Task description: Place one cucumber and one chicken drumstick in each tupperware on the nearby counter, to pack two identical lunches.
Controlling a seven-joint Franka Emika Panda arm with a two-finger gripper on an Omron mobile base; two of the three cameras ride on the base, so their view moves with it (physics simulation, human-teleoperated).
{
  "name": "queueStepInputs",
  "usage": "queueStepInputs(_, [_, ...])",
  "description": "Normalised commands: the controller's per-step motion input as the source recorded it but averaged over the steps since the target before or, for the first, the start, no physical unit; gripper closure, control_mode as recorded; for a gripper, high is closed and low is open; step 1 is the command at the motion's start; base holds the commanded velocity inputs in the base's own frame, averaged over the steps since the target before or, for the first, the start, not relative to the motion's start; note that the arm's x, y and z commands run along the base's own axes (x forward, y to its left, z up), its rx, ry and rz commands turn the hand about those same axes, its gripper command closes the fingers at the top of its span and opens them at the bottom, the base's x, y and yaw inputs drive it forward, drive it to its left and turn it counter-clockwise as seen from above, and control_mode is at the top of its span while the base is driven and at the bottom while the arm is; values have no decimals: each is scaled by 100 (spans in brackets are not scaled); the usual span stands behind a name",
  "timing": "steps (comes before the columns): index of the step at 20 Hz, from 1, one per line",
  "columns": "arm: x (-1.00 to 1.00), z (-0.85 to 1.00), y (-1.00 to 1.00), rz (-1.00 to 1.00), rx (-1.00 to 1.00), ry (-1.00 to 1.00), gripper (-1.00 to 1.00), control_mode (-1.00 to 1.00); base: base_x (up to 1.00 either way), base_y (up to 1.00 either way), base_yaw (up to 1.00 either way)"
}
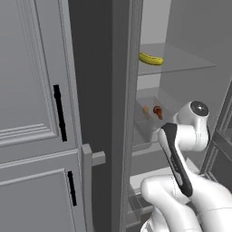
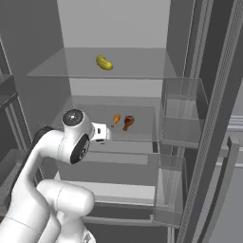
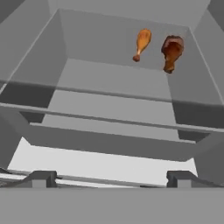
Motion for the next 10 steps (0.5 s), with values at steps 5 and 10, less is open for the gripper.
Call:
queueStepInputs(5, [94,53,-49,-34,1,16,-100,-100,0,0,0])
queueStepInputs(10, [94,45,-13,-28,3,4,-100,-100,0,0,0])
